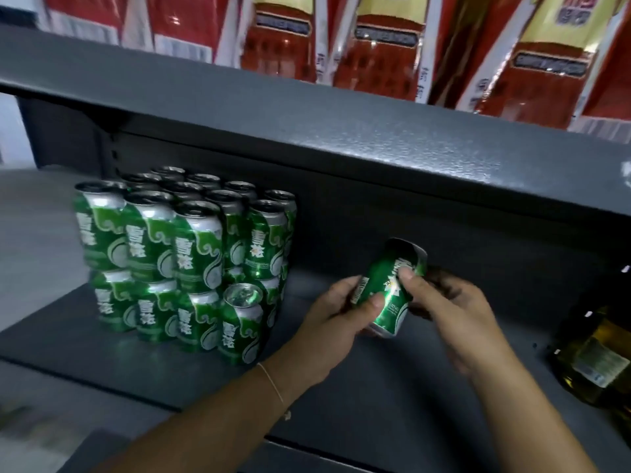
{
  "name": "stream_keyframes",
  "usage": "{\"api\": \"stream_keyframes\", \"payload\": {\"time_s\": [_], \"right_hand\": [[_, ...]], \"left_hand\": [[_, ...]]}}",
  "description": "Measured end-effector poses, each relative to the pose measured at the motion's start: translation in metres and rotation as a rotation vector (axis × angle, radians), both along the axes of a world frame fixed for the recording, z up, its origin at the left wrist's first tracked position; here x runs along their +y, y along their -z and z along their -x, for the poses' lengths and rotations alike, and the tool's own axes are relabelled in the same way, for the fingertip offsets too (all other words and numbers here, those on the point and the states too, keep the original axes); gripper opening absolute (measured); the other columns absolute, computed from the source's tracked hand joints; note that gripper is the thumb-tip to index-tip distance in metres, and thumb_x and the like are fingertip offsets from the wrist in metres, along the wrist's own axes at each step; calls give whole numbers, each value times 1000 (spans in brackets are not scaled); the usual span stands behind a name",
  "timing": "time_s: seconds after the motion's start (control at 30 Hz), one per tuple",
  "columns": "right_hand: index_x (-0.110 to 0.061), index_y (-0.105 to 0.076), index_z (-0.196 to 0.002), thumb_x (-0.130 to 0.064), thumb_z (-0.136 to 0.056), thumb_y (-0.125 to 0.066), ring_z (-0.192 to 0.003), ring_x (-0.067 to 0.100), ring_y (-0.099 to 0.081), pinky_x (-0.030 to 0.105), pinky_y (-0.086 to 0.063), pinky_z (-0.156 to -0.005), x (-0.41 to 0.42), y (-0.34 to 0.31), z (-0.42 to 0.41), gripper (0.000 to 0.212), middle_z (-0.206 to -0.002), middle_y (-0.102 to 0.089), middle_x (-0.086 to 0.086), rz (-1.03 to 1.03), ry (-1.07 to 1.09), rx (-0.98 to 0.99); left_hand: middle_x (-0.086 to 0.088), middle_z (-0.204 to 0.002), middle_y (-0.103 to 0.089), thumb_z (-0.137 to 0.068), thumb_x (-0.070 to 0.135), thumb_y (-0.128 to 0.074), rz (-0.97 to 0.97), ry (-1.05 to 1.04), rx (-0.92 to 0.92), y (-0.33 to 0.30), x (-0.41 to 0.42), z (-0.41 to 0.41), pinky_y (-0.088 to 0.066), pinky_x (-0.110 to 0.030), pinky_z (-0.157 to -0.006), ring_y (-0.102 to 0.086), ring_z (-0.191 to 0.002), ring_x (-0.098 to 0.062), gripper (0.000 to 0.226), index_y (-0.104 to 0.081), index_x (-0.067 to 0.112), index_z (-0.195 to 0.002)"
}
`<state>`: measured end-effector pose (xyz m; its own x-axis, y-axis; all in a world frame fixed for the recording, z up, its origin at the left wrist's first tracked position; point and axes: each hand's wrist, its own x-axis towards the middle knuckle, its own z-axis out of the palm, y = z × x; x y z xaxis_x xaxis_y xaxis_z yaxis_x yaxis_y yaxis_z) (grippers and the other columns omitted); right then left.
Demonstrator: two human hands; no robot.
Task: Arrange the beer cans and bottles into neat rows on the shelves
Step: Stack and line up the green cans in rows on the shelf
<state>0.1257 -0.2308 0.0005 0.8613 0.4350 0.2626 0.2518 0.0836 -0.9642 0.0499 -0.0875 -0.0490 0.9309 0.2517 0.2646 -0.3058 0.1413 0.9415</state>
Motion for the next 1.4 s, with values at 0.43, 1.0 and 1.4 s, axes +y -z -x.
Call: {"api": "stream_keyframes", "payload": {"time_s": [0.43,1.0,1.4], "right_hand": [[3,-64,-114,-12,-60,-82,-96,30,-72,35,-59,-83,90,-15,72,59,-101,-74,18,-192,-180,81],[-2,-54,-122,11,-71,-78,-79,-2,-67,12,-53,-72,172,9,90,58,-93,-67,-2,-93,57,-164],[-7,-50,-131,-5,-70,-84,-113,28,-63,49,-48,-103,176,21,82,70,-118,-65,12,0,108,-166]], "left_hand": [[21,-127,-61,-90,37,-63,-257,-161,12,-16,77,86,-47,-30,-102,-57,-119,1,50,-46,34,-137],[2,-82,-72,-92,24,-55,-653,-323,328,4,149,131,-53,-27,-68,-67,-74,-12,15,-69,20,-96],[0,-93,-72,-93,25,-55,-653,-268,337,10,159,124,-50,-18,-68,-67,-85,-12,17,-68,20,-102]]}}
